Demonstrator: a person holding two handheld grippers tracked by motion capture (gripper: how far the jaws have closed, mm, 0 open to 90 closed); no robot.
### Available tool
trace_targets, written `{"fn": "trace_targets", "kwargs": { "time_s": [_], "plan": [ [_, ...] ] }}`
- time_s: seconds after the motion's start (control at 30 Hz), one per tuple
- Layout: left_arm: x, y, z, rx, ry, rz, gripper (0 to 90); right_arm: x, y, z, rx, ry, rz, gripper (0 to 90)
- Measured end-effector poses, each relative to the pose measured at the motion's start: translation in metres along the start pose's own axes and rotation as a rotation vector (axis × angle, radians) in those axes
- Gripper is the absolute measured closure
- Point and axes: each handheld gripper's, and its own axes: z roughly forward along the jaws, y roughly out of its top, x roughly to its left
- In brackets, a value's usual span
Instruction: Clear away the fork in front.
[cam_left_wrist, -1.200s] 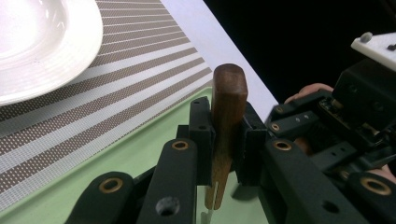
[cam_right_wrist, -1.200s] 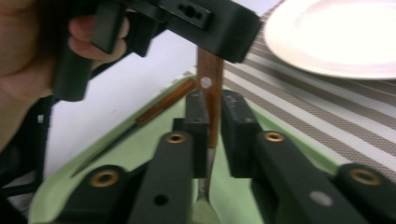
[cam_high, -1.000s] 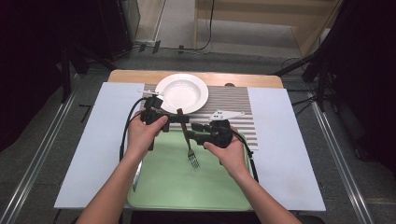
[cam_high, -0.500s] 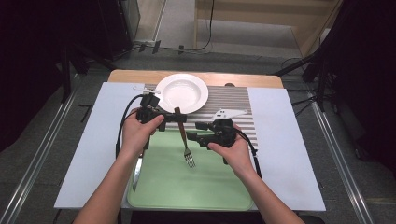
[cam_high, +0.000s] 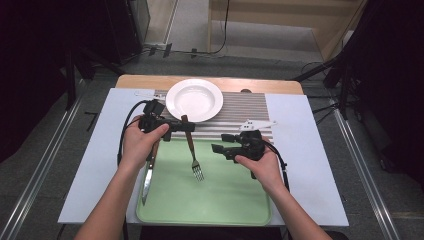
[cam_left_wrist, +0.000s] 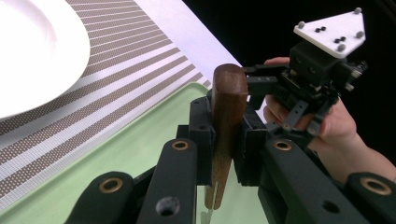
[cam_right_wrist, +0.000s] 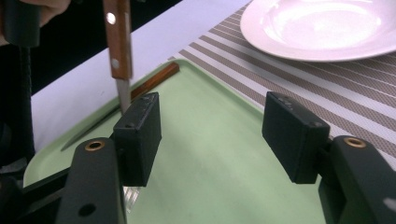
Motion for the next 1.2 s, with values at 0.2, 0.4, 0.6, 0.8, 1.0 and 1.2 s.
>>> {"fn": "trace_targets", "kwargs": {
  "time_s": [0.2, 0.4, 0.6, 0.8, 1.0, 1.2],
  "plan": [
    [-0.002, -0.003, -0.006, 0.013, 0.011, 0.008, 79.8, -0.009, -0.009, -0.011, 0.01, -0.036, 0.0, 36.7],
    [-0.004, -0.009, -0.018, 0.008, 0.03, 0.01, 79.8, -0.015, -0.016, -0.023, -0.003, -0.045, 0.022, 36.7],
    [-0.004, -0.015, -0.027, 0.002, 0.039, 0.002, 79.8, -0.019, -0.018, -0.032, -0.015, -0.058, 0.026, 36.7],
    [-0.003, -0.019, -0.038, -0.007, 0.05, -0.004, 79.8, -0.023, -0.024, -0.037, -0.01, -0.073, 0.036, 36.7],
    [0.001, -0.027, -0.04, 0.003, 0.053, -0.025, 79.8, -0.026, -0.031, -0.044, -0.008, -0.072, 0.031, 36.0],
    [0.005, -0.033, -0.042, 0.015, 0.06, -0.036, 79.8, -0.025, -0.04, -0.053, 0.007, -0.066, 0.024, 36.0]
  ]
}}
